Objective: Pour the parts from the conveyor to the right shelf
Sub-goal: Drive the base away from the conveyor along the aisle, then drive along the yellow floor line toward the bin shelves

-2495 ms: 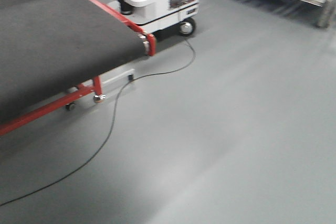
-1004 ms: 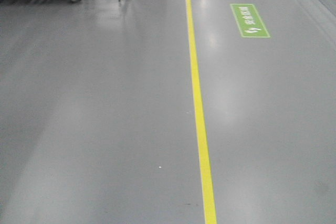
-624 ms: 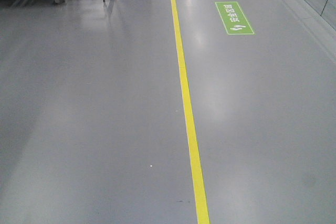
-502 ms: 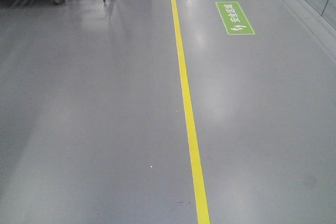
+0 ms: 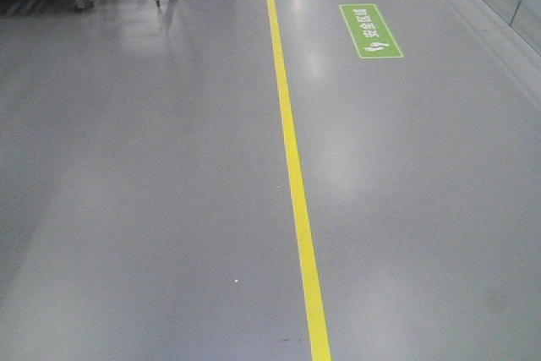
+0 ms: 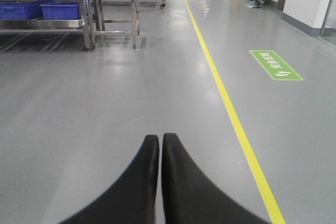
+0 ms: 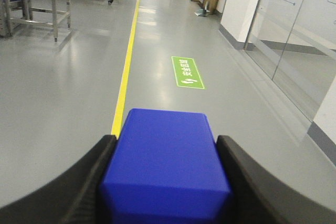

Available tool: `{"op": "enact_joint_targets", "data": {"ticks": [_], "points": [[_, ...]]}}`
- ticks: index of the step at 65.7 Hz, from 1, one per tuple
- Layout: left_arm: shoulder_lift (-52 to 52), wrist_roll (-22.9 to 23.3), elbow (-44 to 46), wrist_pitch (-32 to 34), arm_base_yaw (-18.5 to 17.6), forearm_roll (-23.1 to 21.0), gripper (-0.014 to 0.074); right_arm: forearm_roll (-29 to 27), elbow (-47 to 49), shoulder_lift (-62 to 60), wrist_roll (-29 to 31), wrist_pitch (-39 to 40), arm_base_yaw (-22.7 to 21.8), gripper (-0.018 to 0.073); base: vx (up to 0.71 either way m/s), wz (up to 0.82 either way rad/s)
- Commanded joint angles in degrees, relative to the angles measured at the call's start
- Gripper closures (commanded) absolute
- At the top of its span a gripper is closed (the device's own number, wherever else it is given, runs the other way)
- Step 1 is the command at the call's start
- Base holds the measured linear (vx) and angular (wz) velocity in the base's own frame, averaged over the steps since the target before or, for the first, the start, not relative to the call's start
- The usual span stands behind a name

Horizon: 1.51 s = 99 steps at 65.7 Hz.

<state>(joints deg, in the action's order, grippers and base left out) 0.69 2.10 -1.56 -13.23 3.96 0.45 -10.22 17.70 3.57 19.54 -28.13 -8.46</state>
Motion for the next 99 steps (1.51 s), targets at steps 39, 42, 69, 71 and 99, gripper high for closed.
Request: {"op": "enact_joint_targets", "data": {"ticks": [39, 42, 69, 71, 99], "points": [[0.7, 0.5, 1.1, 4.2, -0.2, -0.5, 0.0603, -0.1, 1.5, 0.8, 0.4, 4.4, -0.3, 0.0564, 0.29, -0.14], [0.7, 0.5, 1.1, 4.2, -0.2, -0.5, 0.0603, -0.1, 1.5, 0.8, 0.4, 4.4, -0.3, 0.0564, 0.45, -0.01], [0.7, 0.5, 1.1, 4.2, -0.2, -0.5, 0.0603, -0.1, 1.5, 0.8, 0.4, 4.4, -0.3, 0.0564, 0.57, 0.07], [0.7, 0.5, 1.1, 4.2, -0.2, -0.5, 0.0603, -0.1, 1.5, 0.8, 0.4, 4.5, -0.3, 0.0564, 0.64, 0.12], [0.7, 0.5, 1.1, 4.2, -0.2, -0.5, 0.0603, -0.1, 1.5, 0.8, 0.4, 4.4, -0.3, 0.0564, 0.63, 0.15]]}}
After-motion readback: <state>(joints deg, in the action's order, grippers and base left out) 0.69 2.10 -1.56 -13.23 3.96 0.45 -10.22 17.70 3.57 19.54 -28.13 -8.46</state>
